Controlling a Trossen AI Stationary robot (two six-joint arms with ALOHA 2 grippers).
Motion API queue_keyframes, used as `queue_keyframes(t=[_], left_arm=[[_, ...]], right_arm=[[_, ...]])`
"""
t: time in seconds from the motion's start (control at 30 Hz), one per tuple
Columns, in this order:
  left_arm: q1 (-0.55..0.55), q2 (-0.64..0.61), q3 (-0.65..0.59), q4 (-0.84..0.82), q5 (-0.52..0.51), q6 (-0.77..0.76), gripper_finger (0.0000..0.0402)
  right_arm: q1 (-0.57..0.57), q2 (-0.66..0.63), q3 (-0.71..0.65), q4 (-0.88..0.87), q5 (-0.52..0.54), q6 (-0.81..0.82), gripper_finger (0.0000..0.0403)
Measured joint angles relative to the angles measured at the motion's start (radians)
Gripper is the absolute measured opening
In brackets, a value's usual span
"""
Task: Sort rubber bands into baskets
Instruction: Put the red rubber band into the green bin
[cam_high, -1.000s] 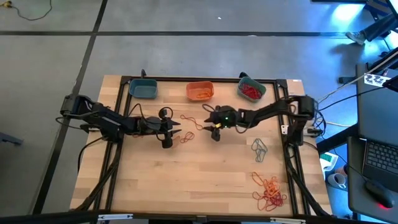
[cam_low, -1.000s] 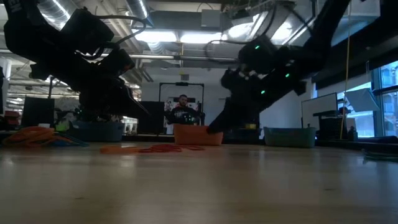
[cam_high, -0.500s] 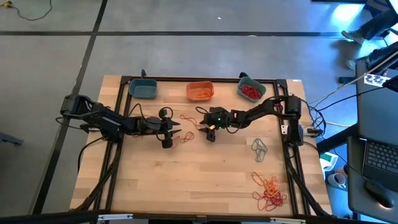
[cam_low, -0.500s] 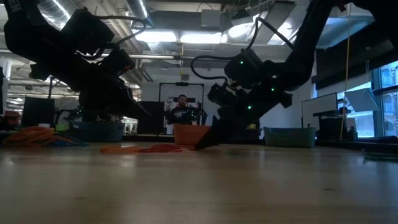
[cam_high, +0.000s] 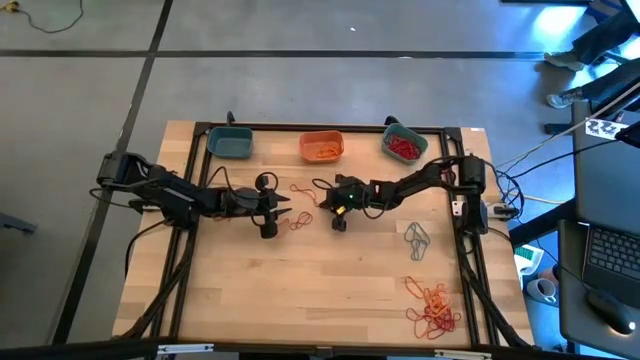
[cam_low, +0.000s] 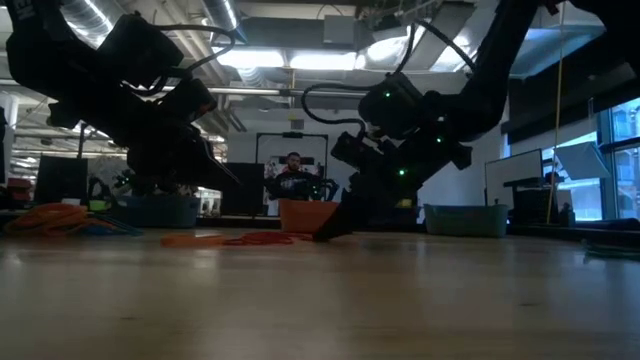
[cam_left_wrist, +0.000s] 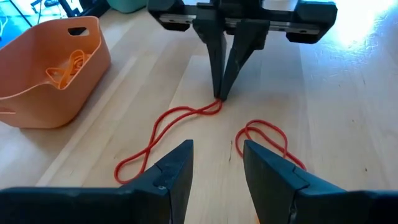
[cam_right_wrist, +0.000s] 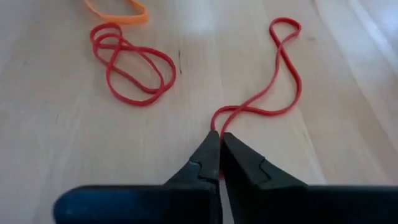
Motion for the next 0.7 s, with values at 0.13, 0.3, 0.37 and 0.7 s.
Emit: queue_keyframes(t=[0.13, 0.3, 0.37, 0.7], left_arm=[[-0.005, 0.000, 0.000, -0.007, 0.000, -0.002, 0.0138], [-0.015, 0.000, 0.000, 0.001, -0.001, 0.000, 0.0138], [-0.015, 0.000, 0.000, 0.000, -0.001, -0.001, 0.0138], [-0.015, 0.000, 0.000, 0.006, -0.001, 0.000, 0.0138]], right_arm=[[0.018, -0.039, -0.003, -0.058, 0.048, -0.015, 0.0006], [0.024, -0.103, -0.006, -0.189, 0.123, -0.027, 0.0005], [0.023, -0.131, -0.016, -0.224, 0.157, -0.030, 0.0002], [0.022, -0.359, -0.208, -0.189, 0.265, -0.002, 0.0002]])
